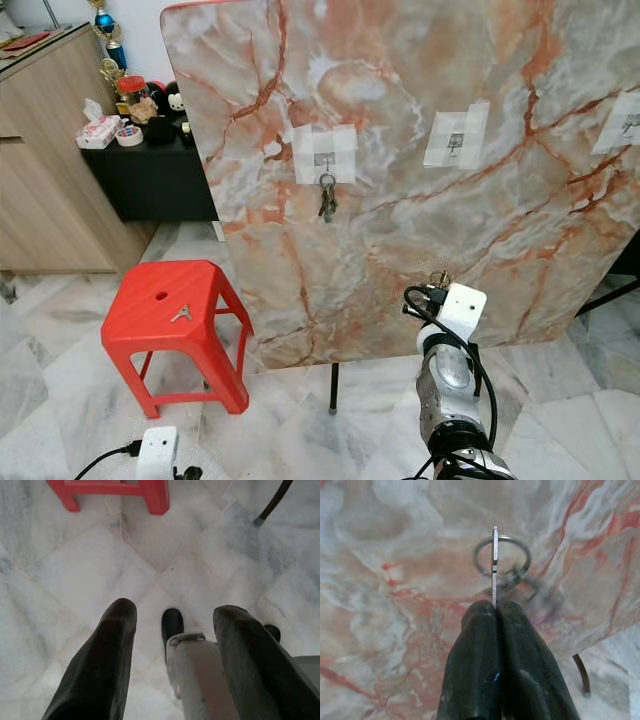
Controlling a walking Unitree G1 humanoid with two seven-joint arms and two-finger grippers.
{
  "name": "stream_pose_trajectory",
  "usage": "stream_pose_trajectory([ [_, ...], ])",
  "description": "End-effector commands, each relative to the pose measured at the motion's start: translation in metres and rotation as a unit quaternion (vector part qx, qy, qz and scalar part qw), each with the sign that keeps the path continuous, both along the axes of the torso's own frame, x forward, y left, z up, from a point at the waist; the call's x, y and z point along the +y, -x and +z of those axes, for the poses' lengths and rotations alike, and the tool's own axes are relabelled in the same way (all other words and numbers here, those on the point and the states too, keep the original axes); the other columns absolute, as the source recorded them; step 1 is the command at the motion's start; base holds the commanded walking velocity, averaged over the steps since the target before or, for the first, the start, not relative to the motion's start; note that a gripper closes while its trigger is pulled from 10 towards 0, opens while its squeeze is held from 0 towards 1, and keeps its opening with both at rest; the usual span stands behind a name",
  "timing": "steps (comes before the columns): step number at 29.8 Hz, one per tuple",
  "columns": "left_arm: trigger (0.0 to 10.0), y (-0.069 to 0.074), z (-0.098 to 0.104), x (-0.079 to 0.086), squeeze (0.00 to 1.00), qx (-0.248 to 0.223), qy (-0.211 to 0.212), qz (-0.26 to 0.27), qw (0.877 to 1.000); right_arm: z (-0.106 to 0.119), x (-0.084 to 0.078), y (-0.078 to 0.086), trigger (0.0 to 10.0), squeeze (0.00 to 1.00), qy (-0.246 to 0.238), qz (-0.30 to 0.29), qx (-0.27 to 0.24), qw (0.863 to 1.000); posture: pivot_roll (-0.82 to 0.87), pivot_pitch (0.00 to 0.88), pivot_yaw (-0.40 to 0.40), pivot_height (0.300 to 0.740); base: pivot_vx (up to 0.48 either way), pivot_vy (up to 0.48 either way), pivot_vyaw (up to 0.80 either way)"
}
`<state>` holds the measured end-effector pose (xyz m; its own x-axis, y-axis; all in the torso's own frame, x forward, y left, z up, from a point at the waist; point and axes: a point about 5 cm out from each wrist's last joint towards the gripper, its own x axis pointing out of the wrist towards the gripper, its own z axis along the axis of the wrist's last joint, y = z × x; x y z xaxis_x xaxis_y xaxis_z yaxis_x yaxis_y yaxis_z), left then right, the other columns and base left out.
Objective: Hang keys on a hook
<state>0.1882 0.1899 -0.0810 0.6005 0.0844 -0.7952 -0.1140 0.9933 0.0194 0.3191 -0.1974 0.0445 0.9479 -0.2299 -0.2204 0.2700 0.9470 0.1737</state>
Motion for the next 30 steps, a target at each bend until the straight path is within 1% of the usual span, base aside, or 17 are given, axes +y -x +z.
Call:
stream_pose_trajectory([
  [1, 10.0, -0.001, 0.000, -0.004, 0.00, 0.004, -0.006, -0.003, 1.000, 0.010, 0.004, -0.004, 10.0, 0.00, 0.019, 0.006, -0.029, 0.999, -0.03, 0.000, 0.023, 0.740, 0.000, 0.000, 0.00],
  [9, 10.0, -0.005, 0.002, -0.003, 0.00, -0.001, -0.008, -0.004, 1.000, 0.021, 0.004, -0.007, 10.0, 0.00, 0.033, -0.013, -0.054, 0.998, -0.03, 0.000, 0.022, 0.740, 0.222, 0.000, 0.00],
  [10, 10.0, -0.006, 0.003, -0.001, 0.00, -0.003, -0.009, -0.002, 1.000, 0.023, 0.003, -0.007, 10.0, 0.00, 0.039, -0.017, -0.058, 0.997, -0.03, 0.000, 0.020, 0.740, 0.259, 0.000, 0.00],
  [11, 10.0, -0.005, 0.004, 0.007, 0.00, -0.004, -0.011, 0.001, 1.000, 0.025, 0.002, -0.007, 10.0, 0.00, 0.046, -0.024, -0.063, 0.997, -0.03, 0.000, 0.018, 0.740, 0.262, 0.000, 0.00],
  [13, 10.0, -0.005, 0.004, 0.013, 0.00, -0.005, -0.013, 0.003, 1.000, 0.027, 0.000, -0.007, 10.0, 0.00, 0.051, -0.035, -0.067, 0.996, -0.03, 0.000, 0.016, 0.740, 0.262, 0.000, 0.00],
  [21, 10.0, -0.004, 0.005, 0.015, 0.00, -0.006, -0.013, 0.006, 1.000, 0.028, -0.001, -0.007, 10.0, 0.00, 0.053, -0.048, -0.066, 0.995, -0.03, 0.000, 0.012, 0.740, 0.261, 0.000, 0.00],
  [22, 10.0, 0.000, 0.004, 0.021, 0.00, -0.005, -0.014, 0.008, 1.000, 0.028, -0.001, -0.007, 10.0, 0.00, 0.053, -0.049, -0.067, 0.995, -0.03, 0.000, 0.012, 0.740, 0.266, 0.000, 0.00],
  [23, 10.0, 0.001, 0.003, 0.022, 0.00, -0.005, -0.014, 0.009, 1.000, 0.028, -0.001, -0.007, 10.0, 0.00, 0.053, -0.049, -0.067, 0.995, -0.03, 0.000, 0.012, 0.740, 0.266, 0.000, 0.00],
  [25, 10.0, 0.008, 0.002, 0.028, 0.00, -0.002, -0.015, 0.012, 1.000, 0.029, 0.000, -0.007, 10.0, 0.00, 0.054, -0.051, -0.071, 0.995, -0.03, 0.000, 0.010, 0.740, 0.131, 0.000, 0.00],
  [30, 10.0, 0.011, 0.001, 0.031, 0.00, -0.001, -0.017, 0.013, 1.000, 0.030, 0.002, -0.007, 10.0, 0.00, 0.054, -0.054, -0.073, 0.994, -0.02, 0.000, 0.009, 0.740, 0.000, 0.000, 0.00],
])
